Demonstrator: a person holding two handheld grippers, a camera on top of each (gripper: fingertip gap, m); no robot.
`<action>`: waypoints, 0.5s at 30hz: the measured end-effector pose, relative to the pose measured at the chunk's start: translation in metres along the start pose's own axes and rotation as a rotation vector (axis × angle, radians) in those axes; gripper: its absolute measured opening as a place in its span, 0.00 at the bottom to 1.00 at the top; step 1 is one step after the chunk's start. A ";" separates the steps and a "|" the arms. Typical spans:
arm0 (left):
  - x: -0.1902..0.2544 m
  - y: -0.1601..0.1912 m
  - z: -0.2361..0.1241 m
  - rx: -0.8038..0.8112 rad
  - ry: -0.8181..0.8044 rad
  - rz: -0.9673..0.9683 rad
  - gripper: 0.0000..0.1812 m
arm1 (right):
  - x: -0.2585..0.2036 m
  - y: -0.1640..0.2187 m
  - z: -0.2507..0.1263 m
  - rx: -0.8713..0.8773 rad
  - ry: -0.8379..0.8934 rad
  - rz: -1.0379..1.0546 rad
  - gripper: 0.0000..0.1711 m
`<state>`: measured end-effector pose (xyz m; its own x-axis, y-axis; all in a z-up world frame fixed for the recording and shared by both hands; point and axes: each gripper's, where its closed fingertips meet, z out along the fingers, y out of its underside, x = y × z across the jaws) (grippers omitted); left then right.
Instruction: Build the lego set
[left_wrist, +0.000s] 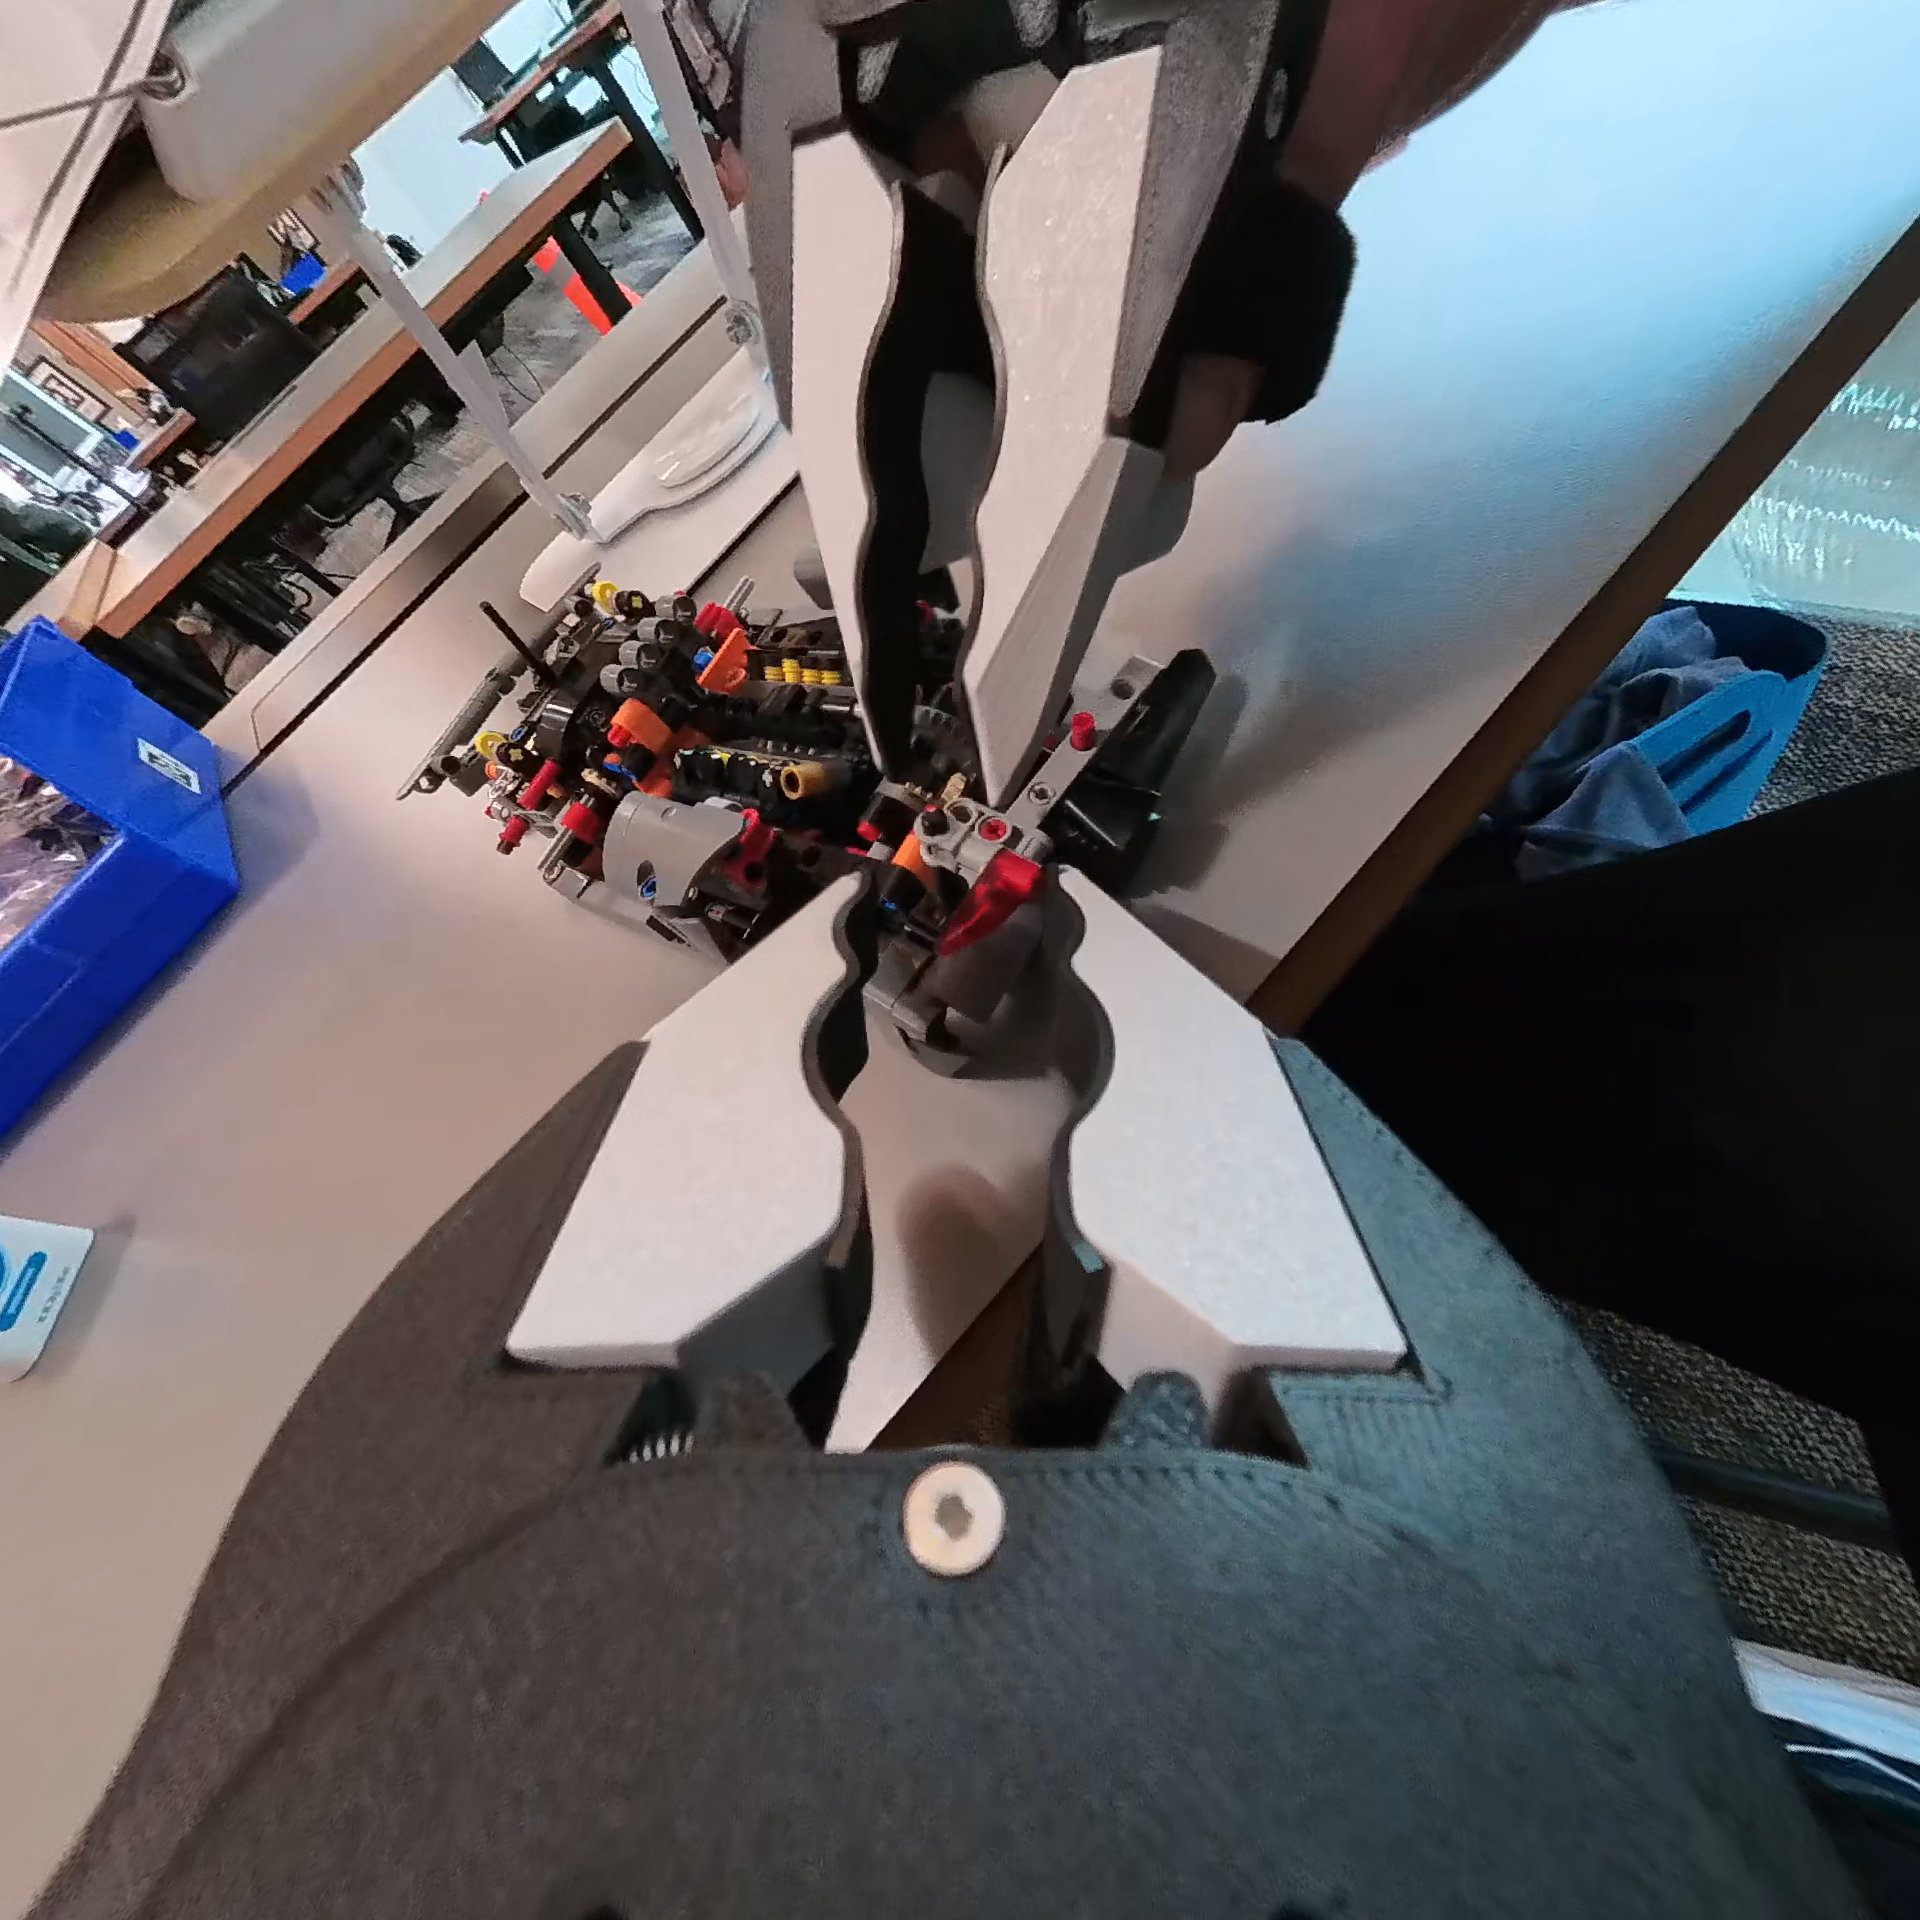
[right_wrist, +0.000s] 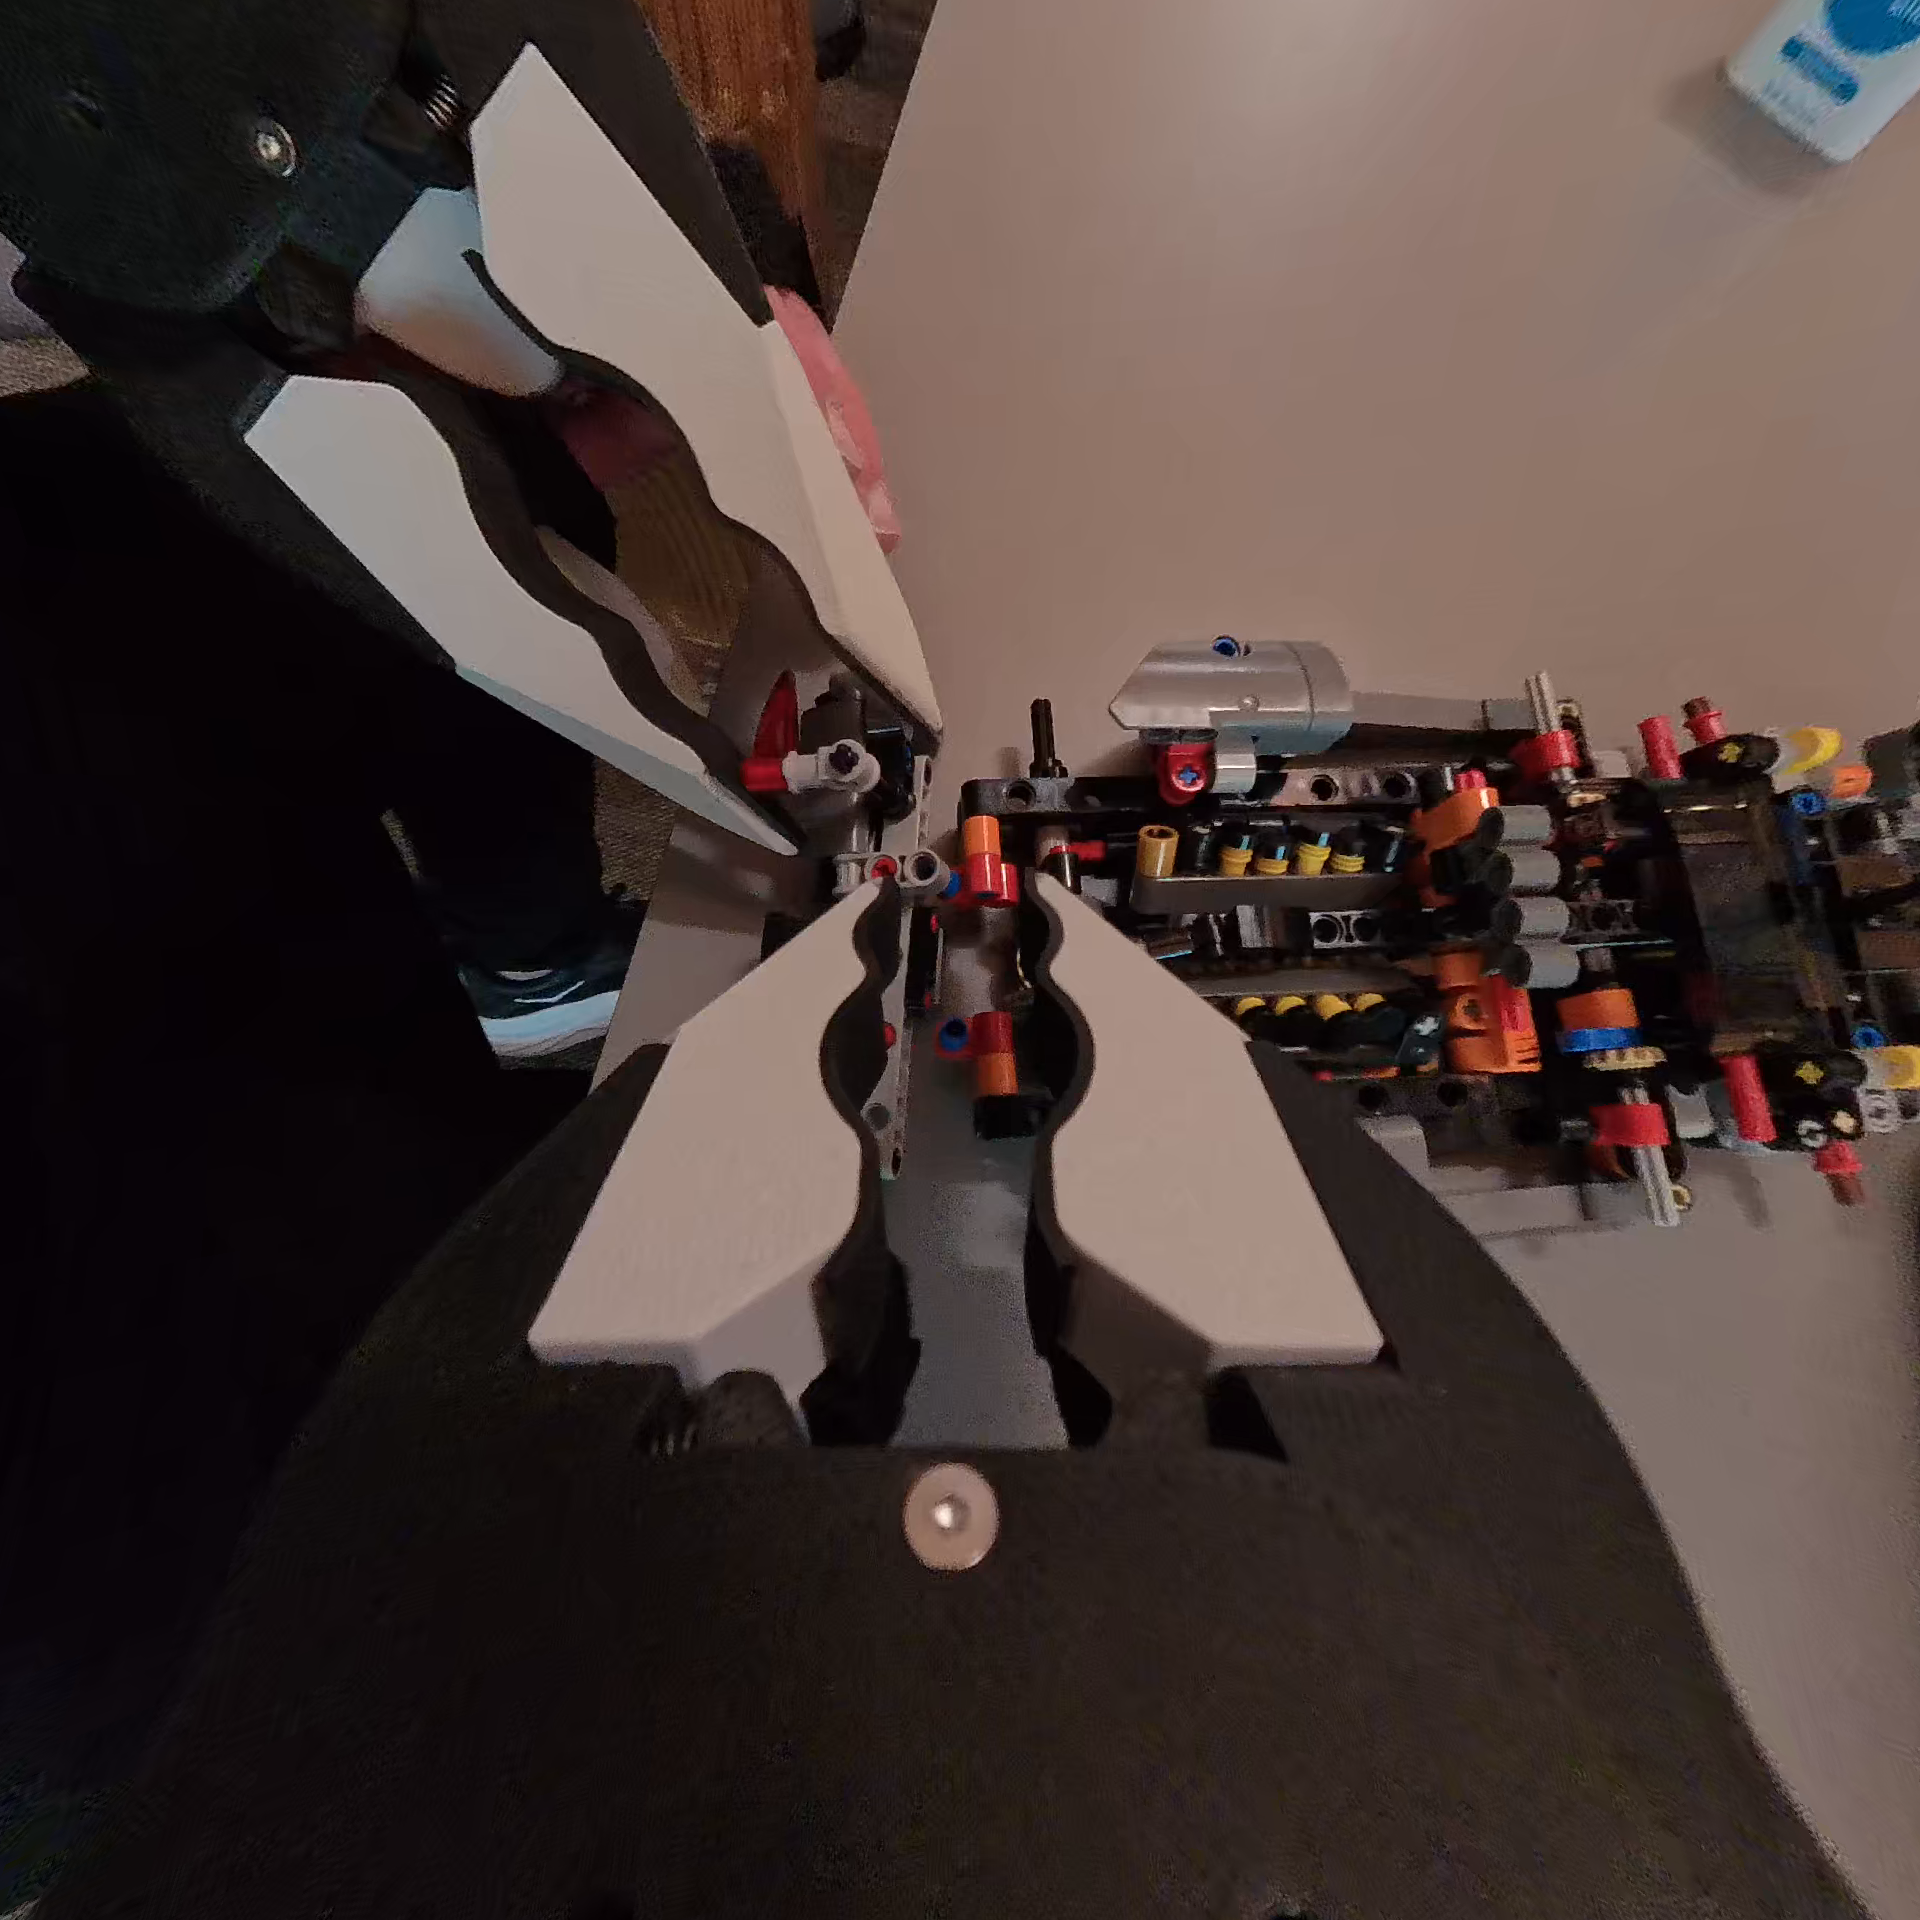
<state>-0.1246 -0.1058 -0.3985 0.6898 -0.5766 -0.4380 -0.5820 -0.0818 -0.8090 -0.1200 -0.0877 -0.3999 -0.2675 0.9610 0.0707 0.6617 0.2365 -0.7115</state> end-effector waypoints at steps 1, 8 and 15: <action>0.000 0.000 0.000 -0.001 -0.002 0.007 0.15 | 0.000 0.001 0.001 -0.008 -0.014 0.015 0.12; 0.003 0.002 0.001 -0.006 -0.010 0.024 0.13 | -0.002 0.002 0.005 -0.035 -0.078 0.058 0.14; 0.003 0.003 0.002 0.003 -0.018 0.021 0.12 | -0.004 0.004 0.007 -0.043 -0.125 0.108 0.14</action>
<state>-0.1234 -0.1061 -0.4032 0.6852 -0.5632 -0.4619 -0.5953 -0.0676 -0.8007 -0.1214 -0.0915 -0.4077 -0.2767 0.9564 -0.0940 0.7199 0.1415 -0.6795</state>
